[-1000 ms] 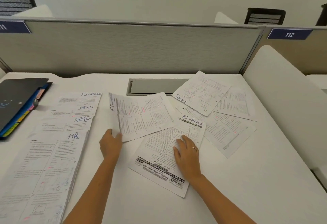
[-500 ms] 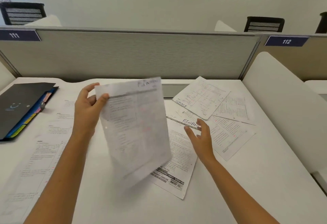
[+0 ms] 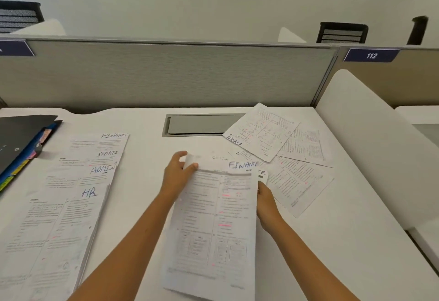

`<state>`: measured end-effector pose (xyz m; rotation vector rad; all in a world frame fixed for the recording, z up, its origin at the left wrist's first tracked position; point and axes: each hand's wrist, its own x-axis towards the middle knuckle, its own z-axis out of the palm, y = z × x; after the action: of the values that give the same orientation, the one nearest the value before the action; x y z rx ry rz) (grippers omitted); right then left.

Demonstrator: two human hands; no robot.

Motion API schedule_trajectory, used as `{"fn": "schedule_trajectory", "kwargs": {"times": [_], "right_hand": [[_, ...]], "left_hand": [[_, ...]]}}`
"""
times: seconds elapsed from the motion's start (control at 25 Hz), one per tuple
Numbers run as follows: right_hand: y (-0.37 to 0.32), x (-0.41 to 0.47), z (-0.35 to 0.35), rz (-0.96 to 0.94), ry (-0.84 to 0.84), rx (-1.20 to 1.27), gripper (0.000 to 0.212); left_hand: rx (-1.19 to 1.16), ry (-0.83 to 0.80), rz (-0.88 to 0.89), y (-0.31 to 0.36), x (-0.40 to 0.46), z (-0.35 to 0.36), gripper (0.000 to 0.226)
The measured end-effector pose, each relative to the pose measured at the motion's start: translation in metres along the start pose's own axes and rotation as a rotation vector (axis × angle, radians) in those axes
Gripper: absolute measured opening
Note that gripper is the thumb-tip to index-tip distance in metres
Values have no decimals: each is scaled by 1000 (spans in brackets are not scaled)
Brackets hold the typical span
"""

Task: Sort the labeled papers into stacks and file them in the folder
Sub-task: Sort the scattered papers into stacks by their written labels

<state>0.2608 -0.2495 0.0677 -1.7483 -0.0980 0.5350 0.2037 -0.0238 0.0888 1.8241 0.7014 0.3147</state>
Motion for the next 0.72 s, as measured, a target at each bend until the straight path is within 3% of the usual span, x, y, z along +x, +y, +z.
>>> {"fn": "schedule_trajectory", "kwargs": {"times": [0.16, 0.48, 0.6, 0.72], "right_hand": [[10, -7, -3, 117, 19, 80, 43], [13, -8, -10, -116, 61, -244, 37], [20, -2, -7, -132, 142, -318, 48], [28, 7, -6, -83, 238, -304, 62]], "left_hand": [[91, -49, -7, -10, -2, 28, 47], [70, -21, 40, 5, 17, 48, 33], [100, -29, 63, 12, 27, 57, 31], [255, -51, 19, 6, 34, 63, 45]]}}
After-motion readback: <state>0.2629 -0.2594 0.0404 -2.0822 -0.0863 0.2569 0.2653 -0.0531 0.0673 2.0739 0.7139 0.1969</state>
